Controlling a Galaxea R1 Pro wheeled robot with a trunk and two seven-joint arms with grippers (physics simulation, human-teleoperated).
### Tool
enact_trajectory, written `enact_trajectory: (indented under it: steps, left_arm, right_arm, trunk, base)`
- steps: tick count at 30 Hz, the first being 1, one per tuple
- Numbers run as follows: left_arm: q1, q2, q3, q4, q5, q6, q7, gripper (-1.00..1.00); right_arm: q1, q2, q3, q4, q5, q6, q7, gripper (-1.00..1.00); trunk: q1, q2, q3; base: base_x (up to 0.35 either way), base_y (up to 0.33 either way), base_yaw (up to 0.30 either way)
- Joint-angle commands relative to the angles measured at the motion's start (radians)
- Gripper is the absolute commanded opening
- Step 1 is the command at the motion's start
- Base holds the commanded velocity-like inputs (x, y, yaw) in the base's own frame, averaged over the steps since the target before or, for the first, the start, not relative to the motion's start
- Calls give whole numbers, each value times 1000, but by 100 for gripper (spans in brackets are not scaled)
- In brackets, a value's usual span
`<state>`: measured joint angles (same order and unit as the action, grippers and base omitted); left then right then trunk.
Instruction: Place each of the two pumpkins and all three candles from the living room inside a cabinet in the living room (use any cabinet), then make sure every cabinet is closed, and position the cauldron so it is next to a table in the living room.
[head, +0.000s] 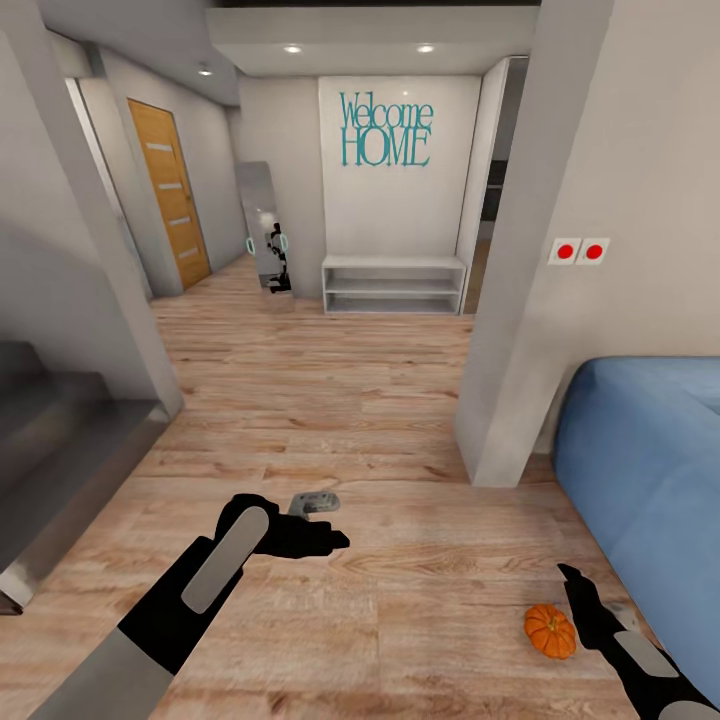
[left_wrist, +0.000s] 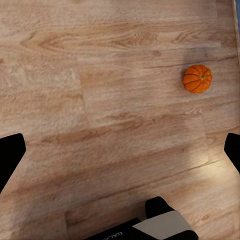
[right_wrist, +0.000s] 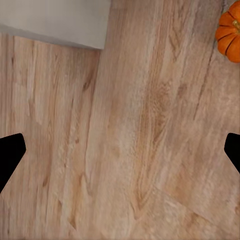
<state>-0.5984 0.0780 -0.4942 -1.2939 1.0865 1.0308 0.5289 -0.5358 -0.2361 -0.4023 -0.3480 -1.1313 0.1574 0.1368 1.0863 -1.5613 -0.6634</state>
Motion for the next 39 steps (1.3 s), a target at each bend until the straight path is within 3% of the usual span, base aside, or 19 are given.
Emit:
enact_trajectory:
  steps: [1, 5, 11, 21, 32, 39]
  left_arm:
    - [-1, 1, -2, -1, 10, 0, 10, 100]
    - [-4, -14, -2, 16, -7, -5, 20, 100]
    - [-8, -31, -1, 50, -38, -10, 25, 100]
    - [-9, -33, -1, 64, -41, -11, 25, 100]
    - [-9, -29, 0, 65, -41, -9, -39, 100]
    - [-9, -25, 2, 64, -42, 1, -69, 100]
  right_arm:
    - [-1, 0, -7, 0, -5, 6, 3, 100]
    - [-2, -3, 9, -9, -6, -6, -14, 100]
    - [-1, -13, -3, -42, -7, -16, -47, 100]
    - [-1, -14, -6, -64, -8, -18, -45, 100]
    - [0, -15, -5, -56, -9, -13, 13, 100]
    - [1, -22, -27, -41, -9, 103, 111, 100]
  trunk:
    - [0, 0, -1]
    - [11, -21, -10]
    - [34, -63, -29]
    - [73, -133, -60]
    - [115, -210, -95]
    - [142, -259, -117]
  base:
    - [0, 0, 0]
    - [0, 0, 0]
    - [0, 0, 0]
    - [0, 0, 0]
    - [0, 0, 0]
    - [0, 0, 0]
